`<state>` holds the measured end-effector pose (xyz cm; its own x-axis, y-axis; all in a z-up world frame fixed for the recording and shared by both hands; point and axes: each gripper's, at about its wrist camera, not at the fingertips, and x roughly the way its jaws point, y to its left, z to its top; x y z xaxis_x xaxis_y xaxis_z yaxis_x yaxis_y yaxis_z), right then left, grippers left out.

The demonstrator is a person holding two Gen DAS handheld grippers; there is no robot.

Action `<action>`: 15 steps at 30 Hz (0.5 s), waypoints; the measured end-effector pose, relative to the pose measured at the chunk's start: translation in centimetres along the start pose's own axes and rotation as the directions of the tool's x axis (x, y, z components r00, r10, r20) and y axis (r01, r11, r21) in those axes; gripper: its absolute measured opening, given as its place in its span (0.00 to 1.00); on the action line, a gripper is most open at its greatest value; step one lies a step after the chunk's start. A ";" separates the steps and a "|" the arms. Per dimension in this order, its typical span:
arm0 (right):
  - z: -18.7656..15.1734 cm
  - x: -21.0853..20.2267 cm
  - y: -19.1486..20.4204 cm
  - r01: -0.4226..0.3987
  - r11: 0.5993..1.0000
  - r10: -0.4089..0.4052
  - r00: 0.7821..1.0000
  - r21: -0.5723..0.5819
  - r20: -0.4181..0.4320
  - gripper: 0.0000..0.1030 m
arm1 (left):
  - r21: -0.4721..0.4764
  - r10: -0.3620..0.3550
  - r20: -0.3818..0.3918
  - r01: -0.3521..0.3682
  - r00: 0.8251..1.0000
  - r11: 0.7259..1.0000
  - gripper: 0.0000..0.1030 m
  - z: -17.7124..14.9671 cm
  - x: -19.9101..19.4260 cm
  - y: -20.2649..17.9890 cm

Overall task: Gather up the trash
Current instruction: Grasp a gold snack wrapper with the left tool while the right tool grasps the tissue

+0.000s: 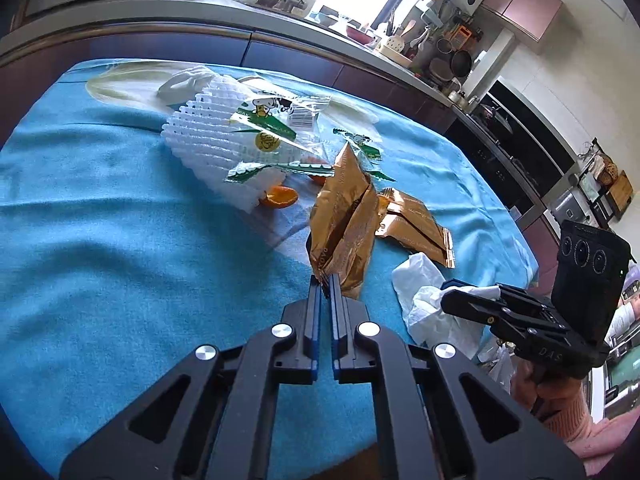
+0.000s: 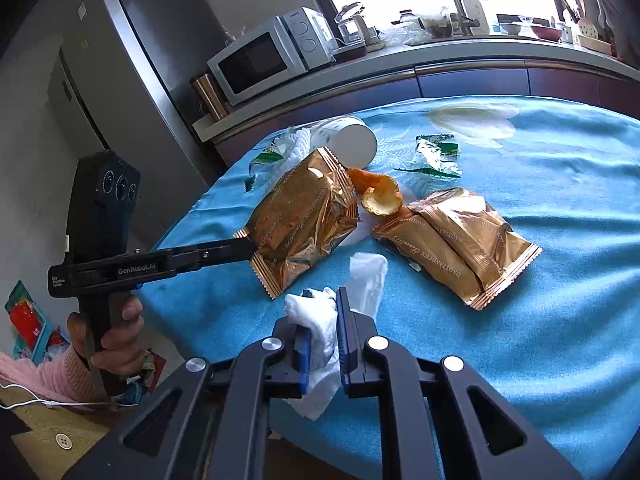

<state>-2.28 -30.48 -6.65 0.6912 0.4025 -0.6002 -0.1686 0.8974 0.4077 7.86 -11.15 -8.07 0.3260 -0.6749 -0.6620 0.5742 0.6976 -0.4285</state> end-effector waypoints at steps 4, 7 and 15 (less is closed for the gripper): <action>0.4 -0.3 0.4 -0.007 1.000 0.007 1.000 -0.011 0.023 0.09 | 0.013 -0.022 0.009 0.022 1.000 1.000 0.02 -0.7 -1.5 0.0; 0.8 -0.6 0.8 -0.019 1.000 0.019 0.999 -0.015 0.040 0.08 | 0.024 -0.023 0.021 0.022 1.000 0.999 0.02 -1.3 -2.7 0.1; 2.0 -0.3 2.9 -0.071 0.996 0.074 0.995 -0.058 0.066 0.08 | 0.011 -0.028 0.083 0.027 0.996 1.000 0.02 -2.4 -6.5 1.1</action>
<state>-1.53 -28.39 -3.91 0.7216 0.4554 -0.5215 -0.2575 0.8757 0.4084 4.59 -5.40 -5.72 0.3708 -0.7119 -0.5964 0.5914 0.6762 -0.4394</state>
